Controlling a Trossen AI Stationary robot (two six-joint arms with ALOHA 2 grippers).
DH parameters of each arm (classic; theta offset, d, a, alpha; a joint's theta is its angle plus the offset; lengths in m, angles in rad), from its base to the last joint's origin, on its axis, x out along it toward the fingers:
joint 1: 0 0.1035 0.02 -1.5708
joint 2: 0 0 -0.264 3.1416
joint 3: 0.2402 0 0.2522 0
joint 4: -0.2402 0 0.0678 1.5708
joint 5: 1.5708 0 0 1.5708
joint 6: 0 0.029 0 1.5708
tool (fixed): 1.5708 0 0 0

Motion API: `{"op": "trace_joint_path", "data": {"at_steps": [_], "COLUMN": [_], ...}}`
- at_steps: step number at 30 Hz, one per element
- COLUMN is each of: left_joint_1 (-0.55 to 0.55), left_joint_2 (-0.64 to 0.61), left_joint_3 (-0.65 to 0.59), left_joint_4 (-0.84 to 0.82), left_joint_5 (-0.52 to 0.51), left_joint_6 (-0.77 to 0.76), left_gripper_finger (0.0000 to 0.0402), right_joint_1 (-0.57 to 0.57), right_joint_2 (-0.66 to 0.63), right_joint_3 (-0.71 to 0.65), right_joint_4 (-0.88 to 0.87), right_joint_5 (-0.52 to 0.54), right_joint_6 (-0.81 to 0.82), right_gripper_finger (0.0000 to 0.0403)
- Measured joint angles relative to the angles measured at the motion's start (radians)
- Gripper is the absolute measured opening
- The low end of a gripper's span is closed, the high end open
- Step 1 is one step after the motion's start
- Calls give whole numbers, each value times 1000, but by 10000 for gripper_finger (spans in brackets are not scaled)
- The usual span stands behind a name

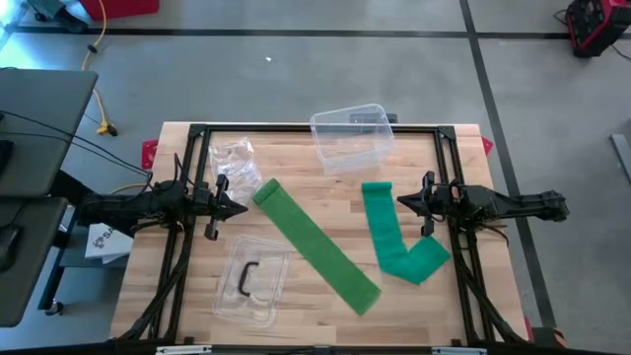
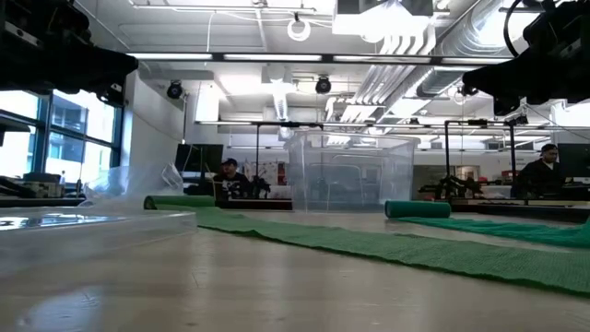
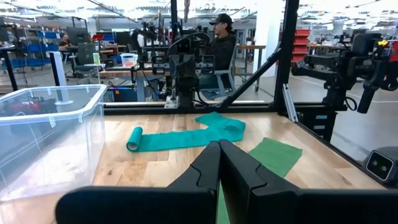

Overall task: Roll bandage
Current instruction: Roll the green bandage

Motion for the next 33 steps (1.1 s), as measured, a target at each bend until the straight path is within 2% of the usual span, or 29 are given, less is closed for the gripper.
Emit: {"op": "trace_joint_path", "data": {"at_steps": [6, 11, 14, 16, 21, 25, 27, 29, 33], "left_joint_1": [0, 1, 1, 1, 1, 1, 1, 1, 1], "left_joint_2": [0, 0, 12, 12, 11, 12, 22, 40, 115], "left_joint_3": [0, 0, 0, 0, 0, 0, 0, 0, 22], "left_joint_4": [55, 156, 247, 316, 435, 436, 426, 414, 417], "left_joint_5": [-42, -62, -207, -285, -411, -460, -557, -644, -641], "left_joint_6": [10, -149, -126, -172, -306, -281, -266, -336, -361], "left_gripper_finger": [5, 5, 5, 5, 5, 5, 5, 5, 5], "right_joint_1": [0, 0, 0, 0, 0, 0, 0, 0, 0], "right_joint_2": [0, 0, 0, 1, 3, 4, 4, 4, 4], "right_joint_3": [0, 0, 0, 0, 0, 0, 0, 0, 0], "right_joint_4": [0, 0, 0, 0, 0, 0, 0, 0, 0], "right_joint_5": [0, 0, 0, 0, 0, 0, 0, 0, 0], "right_joint_6": [0, 0, 0, 0, 0, 0, 0, 0, 0], "right_gripper_finger": [0, 0, 0, 0, 0, 0, 0, 0, 0]}}
